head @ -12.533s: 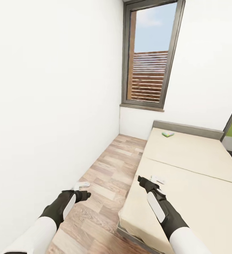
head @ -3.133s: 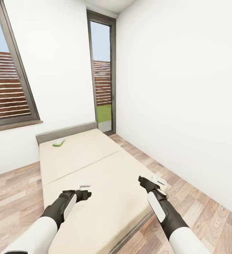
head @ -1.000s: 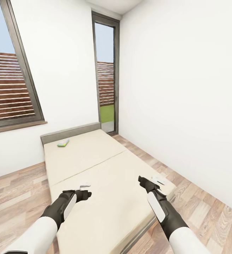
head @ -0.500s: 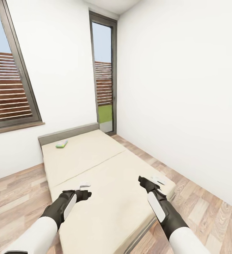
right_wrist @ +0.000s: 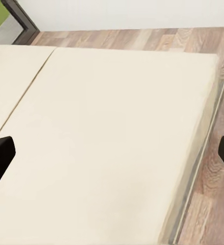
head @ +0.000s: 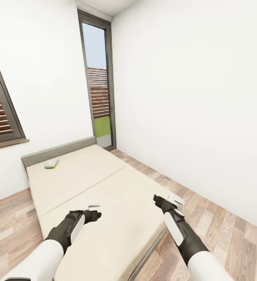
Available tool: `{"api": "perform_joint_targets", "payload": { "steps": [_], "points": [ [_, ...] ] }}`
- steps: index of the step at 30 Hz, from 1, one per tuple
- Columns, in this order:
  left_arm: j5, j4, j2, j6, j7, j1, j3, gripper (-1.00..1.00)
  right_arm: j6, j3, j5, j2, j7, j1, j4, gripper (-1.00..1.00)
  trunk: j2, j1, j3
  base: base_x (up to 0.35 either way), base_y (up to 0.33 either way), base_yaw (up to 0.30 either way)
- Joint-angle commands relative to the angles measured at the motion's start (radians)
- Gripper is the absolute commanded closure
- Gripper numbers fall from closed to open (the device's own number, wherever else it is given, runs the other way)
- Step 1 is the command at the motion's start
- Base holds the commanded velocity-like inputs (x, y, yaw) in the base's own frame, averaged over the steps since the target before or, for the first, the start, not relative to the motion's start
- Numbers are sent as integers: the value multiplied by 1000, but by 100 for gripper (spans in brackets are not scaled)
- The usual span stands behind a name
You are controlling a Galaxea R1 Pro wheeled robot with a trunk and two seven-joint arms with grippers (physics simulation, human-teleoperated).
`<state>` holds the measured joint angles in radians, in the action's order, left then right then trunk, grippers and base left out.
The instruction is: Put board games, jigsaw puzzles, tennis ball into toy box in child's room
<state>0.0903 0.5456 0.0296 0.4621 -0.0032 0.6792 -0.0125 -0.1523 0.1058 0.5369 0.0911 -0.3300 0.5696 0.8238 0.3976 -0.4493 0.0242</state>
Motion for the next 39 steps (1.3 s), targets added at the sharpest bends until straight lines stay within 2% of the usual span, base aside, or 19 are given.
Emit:
{"api": "perform_joint_targets", "payload": {
  "steps": [1,15,39],
  "points": [
    [9,2,0,6,2,0,-1,-100,-3,3,6,0,-7,1,1,-100,2,-1,2,0,1,-275],
    [9,2,0,6,2,0,-1,-100,-3,3,4,1,-7,1,1,-100,2,-1,2,-38,65,-244],
    [9,2,0,6,2,0,-1,-100,-3,3,0,6,-7,1,1,-100,2,-1,2,-4,9,-15]
  ]
}}
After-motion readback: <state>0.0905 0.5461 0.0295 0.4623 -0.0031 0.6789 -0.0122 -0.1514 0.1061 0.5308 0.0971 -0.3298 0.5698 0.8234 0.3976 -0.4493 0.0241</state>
